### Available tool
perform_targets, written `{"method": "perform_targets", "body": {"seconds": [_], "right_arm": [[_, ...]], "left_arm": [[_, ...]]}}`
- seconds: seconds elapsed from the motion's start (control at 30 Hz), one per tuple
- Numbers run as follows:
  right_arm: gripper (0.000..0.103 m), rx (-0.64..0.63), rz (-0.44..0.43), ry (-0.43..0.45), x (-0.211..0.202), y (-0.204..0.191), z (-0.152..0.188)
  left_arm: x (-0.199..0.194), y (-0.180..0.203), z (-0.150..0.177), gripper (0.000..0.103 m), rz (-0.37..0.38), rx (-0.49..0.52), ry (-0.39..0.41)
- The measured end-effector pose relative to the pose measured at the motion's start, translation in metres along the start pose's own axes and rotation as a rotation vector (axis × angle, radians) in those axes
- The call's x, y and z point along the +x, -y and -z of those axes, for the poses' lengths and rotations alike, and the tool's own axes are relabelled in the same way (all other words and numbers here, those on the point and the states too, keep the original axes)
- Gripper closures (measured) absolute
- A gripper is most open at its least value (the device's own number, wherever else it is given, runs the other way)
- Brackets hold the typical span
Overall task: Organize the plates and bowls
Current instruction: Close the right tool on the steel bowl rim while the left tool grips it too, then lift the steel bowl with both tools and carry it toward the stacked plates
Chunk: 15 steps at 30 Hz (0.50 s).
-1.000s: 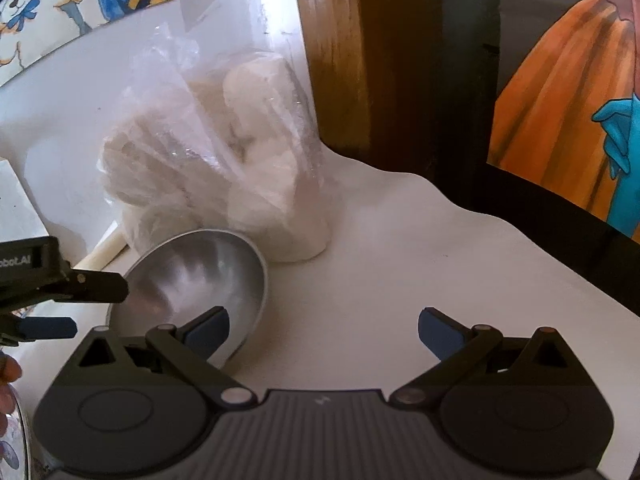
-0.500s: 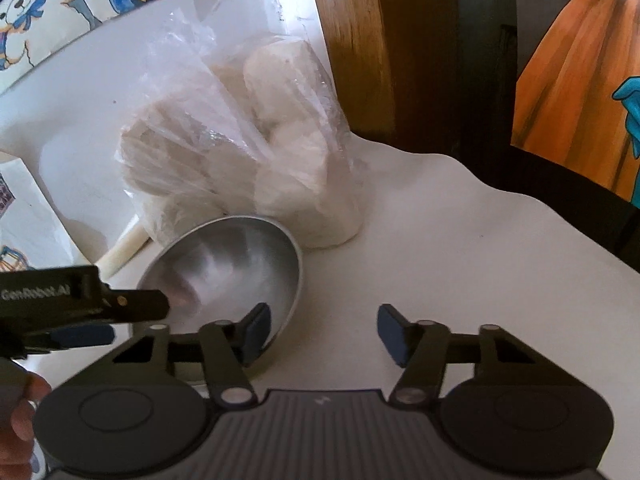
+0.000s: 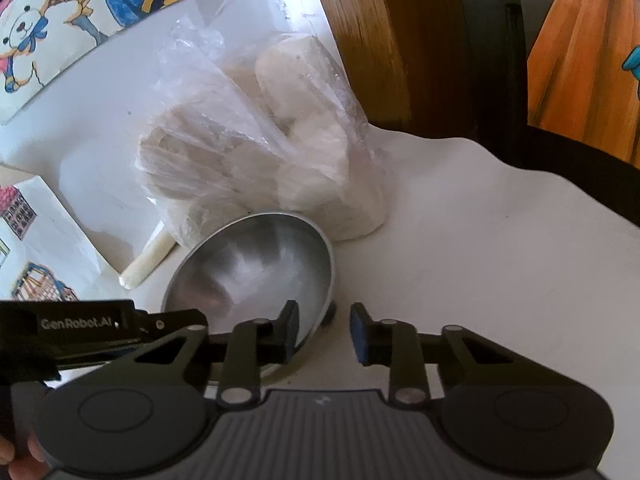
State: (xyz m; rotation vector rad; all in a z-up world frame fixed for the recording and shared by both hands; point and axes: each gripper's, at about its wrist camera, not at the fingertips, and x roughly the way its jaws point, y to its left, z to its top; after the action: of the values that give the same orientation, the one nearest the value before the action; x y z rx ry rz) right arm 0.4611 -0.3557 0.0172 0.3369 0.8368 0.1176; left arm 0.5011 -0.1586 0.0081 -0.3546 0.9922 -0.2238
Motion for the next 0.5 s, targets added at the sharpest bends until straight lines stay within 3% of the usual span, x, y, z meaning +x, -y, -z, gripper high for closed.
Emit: {"method": "perform_targets", "body": {"seconds": [0.03, 0.27, 0.5], "right_arm": [[0.078, 0.003, -0.004, 0.000, 0.000, 0.000, 0.000], [0.082, 0.005, 0.000, 0.013, -0.004, -0.005, 0.004], [0.083, -0.020, -0.024, 0.042, -0.028, -0.019, 0.008]], "left_arm": [[-0.002, -0.001, 0.000, 0.083, 0.011, 0.006, -0.002], [-0.005, -0.001, 0.003, 0.087, 0.011, 0.008, 0.001], [-0.039, -0.006, 0.006, 0.088, 0.019, 0.029, 0.054]]}}
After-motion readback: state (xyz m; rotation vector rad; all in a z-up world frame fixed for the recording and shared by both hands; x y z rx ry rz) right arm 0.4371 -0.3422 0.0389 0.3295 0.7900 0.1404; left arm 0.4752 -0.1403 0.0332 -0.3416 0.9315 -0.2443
